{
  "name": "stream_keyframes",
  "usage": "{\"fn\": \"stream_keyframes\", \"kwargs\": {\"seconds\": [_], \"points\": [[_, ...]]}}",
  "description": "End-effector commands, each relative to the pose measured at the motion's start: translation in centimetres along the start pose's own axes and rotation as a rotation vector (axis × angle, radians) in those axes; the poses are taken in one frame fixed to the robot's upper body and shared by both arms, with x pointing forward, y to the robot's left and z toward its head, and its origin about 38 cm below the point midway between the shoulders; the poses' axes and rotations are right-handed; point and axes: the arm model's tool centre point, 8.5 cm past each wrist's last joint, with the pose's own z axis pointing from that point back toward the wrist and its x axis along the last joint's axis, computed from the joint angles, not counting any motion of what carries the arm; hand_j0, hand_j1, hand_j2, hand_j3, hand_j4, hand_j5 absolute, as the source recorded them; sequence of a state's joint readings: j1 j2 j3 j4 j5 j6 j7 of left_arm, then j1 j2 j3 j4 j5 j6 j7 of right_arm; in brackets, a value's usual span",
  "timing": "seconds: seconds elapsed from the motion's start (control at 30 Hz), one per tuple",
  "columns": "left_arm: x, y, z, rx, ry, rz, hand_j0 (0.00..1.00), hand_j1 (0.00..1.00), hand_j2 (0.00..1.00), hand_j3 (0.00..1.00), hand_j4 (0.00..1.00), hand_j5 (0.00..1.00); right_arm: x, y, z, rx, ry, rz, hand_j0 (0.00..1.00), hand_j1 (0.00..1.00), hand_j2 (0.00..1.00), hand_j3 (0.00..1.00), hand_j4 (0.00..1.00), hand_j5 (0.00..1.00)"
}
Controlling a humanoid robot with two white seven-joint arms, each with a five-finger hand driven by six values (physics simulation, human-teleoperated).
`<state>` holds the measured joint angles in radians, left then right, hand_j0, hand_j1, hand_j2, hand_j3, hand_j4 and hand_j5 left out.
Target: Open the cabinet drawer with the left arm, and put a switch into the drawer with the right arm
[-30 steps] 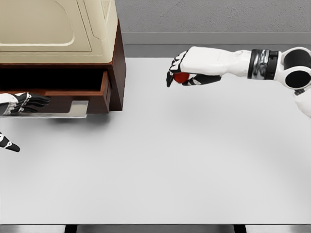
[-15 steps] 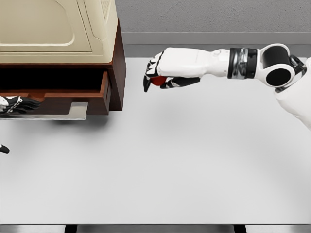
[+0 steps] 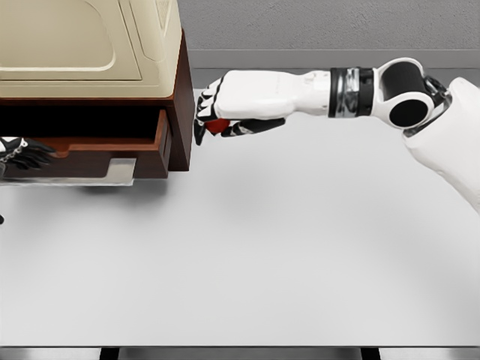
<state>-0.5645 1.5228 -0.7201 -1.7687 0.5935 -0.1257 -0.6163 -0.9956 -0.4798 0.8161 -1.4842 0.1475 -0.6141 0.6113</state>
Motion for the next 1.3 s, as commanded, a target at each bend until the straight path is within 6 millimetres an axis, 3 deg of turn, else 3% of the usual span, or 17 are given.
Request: {"fn": "stream_keyframes", "kwargs": {"seconds": [0.0, 0.43, 0.67, 1.03, 1.27], "points": [[0.1, 0.5, 0.3, 0.019, 0.007, -0.014, 1.0, 1.0, 1.0, 1.0, 1.0, 1.0, 0.5, -0.2, -0.5, -0.007, -0.02, 0.001, 0.53, 0.53, 0.53, 0.53, 0.53, 0.53], [0.7, 0.5, 0.3, 0.022, -0.05, -0.025, 1.0, 1.0, 1.0, 1.0, 1.0, 1.0, 3.5, -2.4, -1.4, -0.046, -0.127, 0.037, 0.53, 0.53, 0.53, 0.53, 0.53, 0.53], [0.8, 0.6, 0.4, 0.025, -0.057, -0.029, 1.0, 1.0, 1.0, 1.0, 1.0, 1.0, 5.1, -3.1, -3.4, -0.041, -0.194, 0.059, 0.53, 0.53, 0.53, 0.53, 0.53, 0.53], [2.1, 1.5, 1.3, 0.055, -0.138, -0.053, 1.0, 1.0, 1.0, 1.0, 1.0, 1.0, 6.0, -4.7, -5.3, -0.05, -0.236, 0.091, 0.53, 0.53, 0.53, 0.53, 0.53, 0.53], [2.7, 2.5, 2.7, 0.084, -0.137, -0.052, 1.0, 1.0, 1.0, 1.0, 1.0, 1.0, 4.3, -4.2, -7.3, -0.021, -0.21, 0.039, 0.53, 0.53, 0.53, 0.53, 0.53, 0.53]]}}
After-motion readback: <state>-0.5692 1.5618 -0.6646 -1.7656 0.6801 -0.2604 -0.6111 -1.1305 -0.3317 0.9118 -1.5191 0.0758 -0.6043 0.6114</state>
